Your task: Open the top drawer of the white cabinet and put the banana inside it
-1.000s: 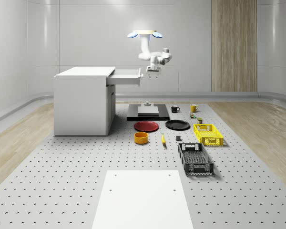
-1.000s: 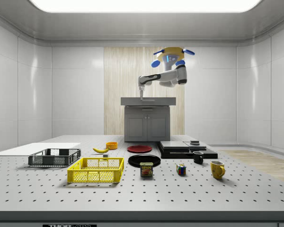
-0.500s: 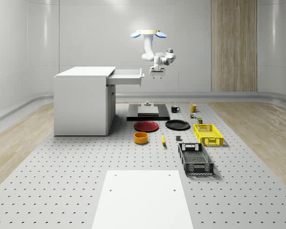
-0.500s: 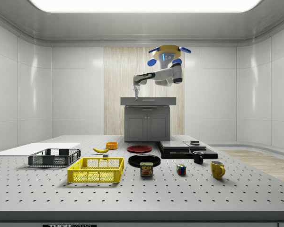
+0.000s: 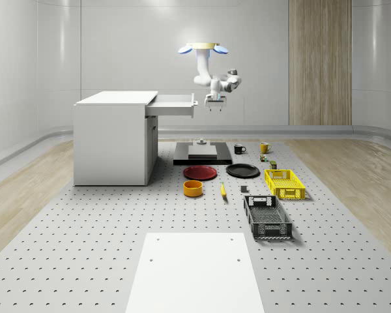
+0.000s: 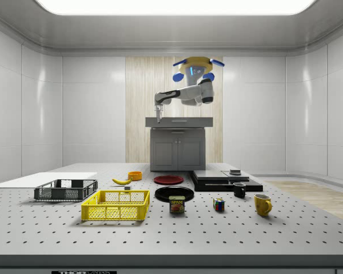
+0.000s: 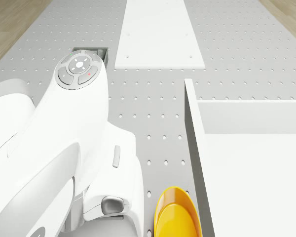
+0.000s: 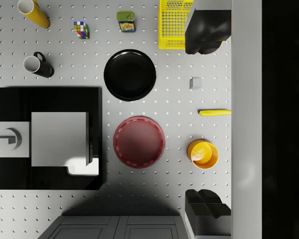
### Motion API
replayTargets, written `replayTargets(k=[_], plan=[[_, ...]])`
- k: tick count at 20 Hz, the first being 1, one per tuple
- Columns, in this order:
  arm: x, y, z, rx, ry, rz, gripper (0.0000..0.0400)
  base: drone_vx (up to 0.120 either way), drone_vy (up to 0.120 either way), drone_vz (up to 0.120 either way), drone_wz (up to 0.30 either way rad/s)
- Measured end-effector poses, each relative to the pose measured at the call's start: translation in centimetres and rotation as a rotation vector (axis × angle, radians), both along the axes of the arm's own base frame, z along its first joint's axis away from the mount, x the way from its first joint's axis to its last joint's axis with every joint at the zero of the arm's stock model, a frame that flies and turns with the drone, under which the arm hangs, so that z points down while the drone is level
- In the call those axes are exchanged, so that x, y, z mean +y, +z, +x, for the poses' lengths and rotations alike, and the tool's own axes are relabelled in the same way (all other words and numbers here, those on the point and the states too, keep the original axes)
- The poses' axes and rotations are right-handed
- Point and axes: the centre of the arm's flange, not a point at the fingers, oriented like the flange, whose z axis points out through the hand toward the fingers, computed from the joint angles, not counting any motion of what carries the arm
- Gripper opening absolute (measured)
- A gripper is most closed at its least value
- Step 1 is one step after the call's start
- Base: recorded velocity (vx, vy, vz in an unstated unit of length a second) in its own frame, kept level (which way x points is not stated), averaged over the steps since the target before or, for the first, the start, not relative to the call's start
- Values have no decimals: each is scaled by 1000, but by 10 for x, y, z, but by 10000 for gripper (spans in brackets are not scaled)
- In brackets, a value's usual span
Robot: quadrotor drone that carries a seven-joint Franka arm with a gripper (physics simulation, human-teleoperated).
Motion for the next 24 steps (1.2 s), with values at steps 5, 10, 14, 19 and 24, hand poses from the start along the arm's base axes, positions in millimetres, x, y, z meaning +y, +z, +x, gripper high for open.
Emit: replayTargets(k=[5,10,14,19,24], plan=[[0,0,0,0,0,0,400,120,0,-120,0],[0,0,0,0,0,1,400,120,0,-120,0],[0,0,0,0,0,1,400,120,0,-120,0],[0,0,0,0,0,1,400,120,56,-24,0],[0,0,0,0,0,1,400,120,120,0,0]])
